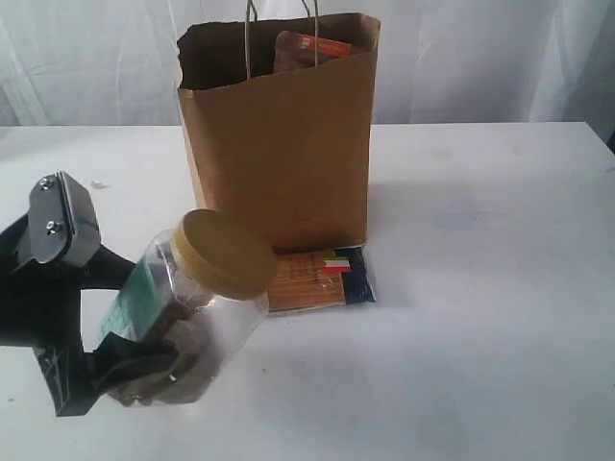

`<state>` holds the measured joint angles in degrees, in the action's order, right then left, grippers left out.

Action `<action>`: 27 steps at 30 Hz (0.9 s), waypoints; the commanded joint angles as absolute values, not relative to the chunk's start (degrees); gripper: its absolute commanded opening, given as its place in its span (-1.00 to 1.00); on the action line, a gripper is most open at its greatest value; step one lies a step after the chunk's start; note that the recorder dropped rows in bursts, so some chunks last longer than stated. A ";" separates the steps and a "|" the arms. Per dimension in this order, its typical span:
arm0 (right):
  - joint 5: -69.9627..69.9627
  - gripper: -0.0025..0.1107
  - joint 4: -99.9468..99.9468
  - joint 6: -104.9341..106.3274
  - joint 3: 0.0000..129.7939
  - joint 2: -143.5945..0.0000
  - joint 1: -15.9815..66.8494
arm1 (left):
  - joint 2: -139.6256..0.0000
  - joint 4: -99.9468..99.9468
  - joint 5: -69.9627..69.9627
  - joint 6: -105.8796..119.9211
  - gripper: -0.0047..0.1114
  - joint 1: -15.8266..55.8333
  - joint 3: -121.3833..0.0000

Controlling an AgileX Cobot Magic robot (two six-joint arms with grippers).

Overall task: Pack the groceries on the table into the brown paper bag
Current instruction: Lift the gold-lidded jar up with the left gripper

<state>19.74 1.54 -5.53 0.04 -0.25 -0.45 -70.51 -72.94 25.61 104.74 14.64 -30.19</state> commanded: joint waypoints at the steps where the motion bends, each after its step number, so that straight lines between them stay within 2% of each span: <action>1: 19.32 -0.96 1.65 -5.86 0.00 0.00 -0.39 | -65.36 -73.95 28.07 97.99 -0.92 14.49 -30.40; 12: 19.21 -0.96 1.65 -5.86 0.00 0.00 -0.39 | -50.71 -73.52 35.52 89.48 -0.92 14.49 -30.88; 21: 19.21 -0.96 1.53 -5.86 0.00 0.00 -0.39 | -41.20 -73.16 35.30 89.48 -0.92 14.49 -32.13; 27: 19.21 -0.96 1.53 -5.86 0.00 0.00 -0.39 | -37.38 -76.76 23.39 89.48 -0.92 14.49 -32.13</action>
<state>19.74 1.54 -5.53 0.04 -0.25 -0.45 -39.31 -71.71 29.97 90.02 14.64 -31.63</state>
